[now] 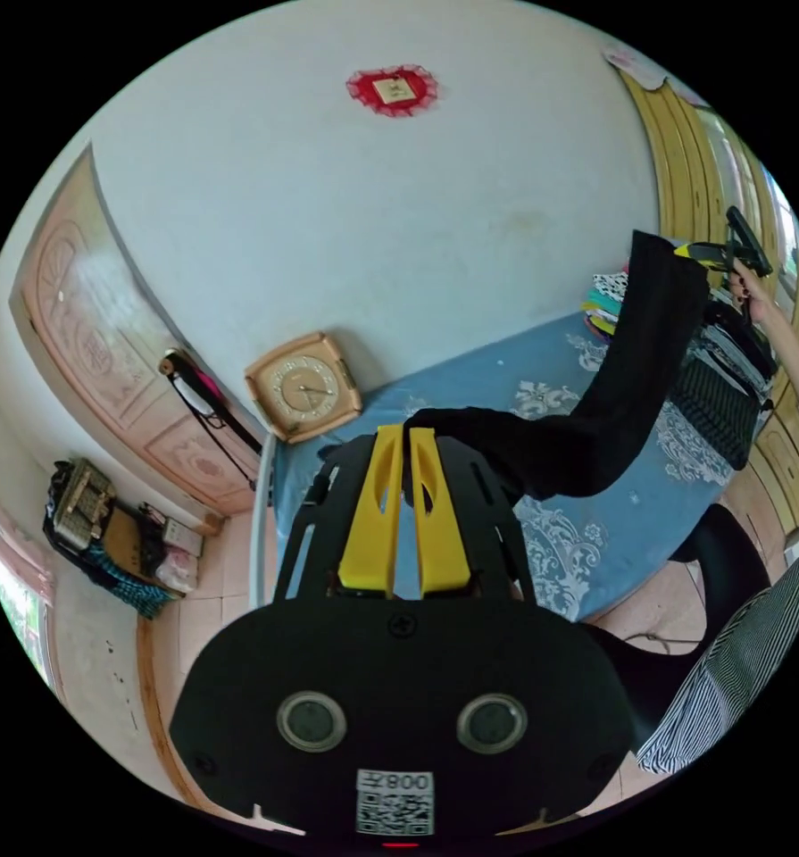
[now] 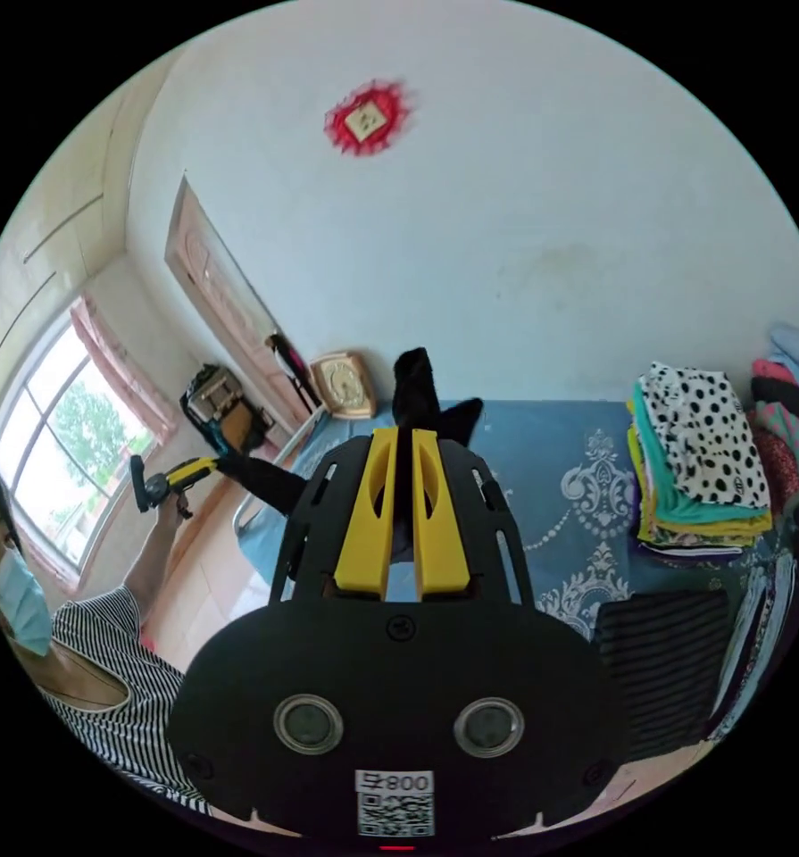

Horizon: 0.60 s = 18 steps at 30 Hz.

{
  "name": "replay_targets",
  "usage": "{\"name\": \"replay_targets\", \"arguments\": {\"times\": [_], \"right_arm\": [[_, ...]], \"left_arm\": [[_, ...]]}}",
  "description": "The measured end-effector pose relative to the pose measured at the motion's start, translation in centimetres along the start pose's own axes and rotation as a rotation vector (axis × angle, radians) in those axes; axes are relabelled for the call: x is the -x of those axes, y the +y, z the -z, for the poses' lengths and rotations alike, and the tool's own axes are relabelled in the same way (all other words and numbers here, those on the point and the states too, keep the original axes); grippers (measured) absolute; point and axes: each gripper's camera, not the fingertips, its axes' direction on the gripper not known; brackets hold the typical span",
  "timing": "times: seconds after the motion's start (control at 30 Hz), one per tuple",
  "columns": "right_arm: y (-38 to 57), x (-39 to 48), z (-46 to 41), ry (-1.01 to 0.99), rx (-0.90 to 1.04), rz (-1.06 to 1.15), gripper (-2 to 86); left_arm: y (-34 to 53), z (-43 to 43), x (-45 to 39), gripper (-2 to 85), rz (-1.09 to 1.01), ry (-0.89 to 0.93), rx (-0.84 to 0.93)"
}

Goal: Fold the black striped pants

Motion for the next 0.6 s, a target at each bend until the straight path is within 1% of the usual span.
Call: {"name": "replay_targets", "arguments": {"times": [0.07, 0.17, 0.23, 0.27, 0.33, 0.4, 0.47, 0.6], "right_arm": [[0.8, -2.5, 1.8, 0.004, -0.027, -0.045, 2.2], [3.9, -7.3, 2.7, 0.009, 0.008, -0.152, 2.2], [7.7, -11.6, 1.5, 0.056, 0.076, -0.263, 2.2], [8.8, -12.7, 0.8, 0.081, 0.115, -0.285, 2.2], [13.3, -17.7, -2.2, 0.151, 0.274, -0.447, 2.1], [16.7, -20.3, -3.6, 0.193, 0.340, -0.566, 2.3], [19.2, -21.0, -4.4, 0.170, 0.347, -0.596, 2.8], [23.1, -19.9, -7.2, 0.180, 0.456, -0.561, 5.3]], "left_arm": [[0.9, 1.0, 1.7, 0.6, 0.020, -0.038, 0.002], [4.4, 0.9, 4.3, 0.8, 0.119, 0.021, 0.034], [8.2, -1.8, 5.4, 0.9, 0.195, 0.077, 0.160], [9.3, -2.9, 5.4, 0.9, 0.214, 0.089, 0.201], [13.6, -8.4, 4.6, 1.0, 0.246, 0.131, 0.432], [16.4, -11.7, 3.8, 1.0, 0.293, 0.163, 0.551], [17.9, -13.1, 3.7, 1.1, 0.354, 0.200, 0.571], [18.7, -14.0, 5.6, 1.2, 0.476, 0.250, 0.520]]}}
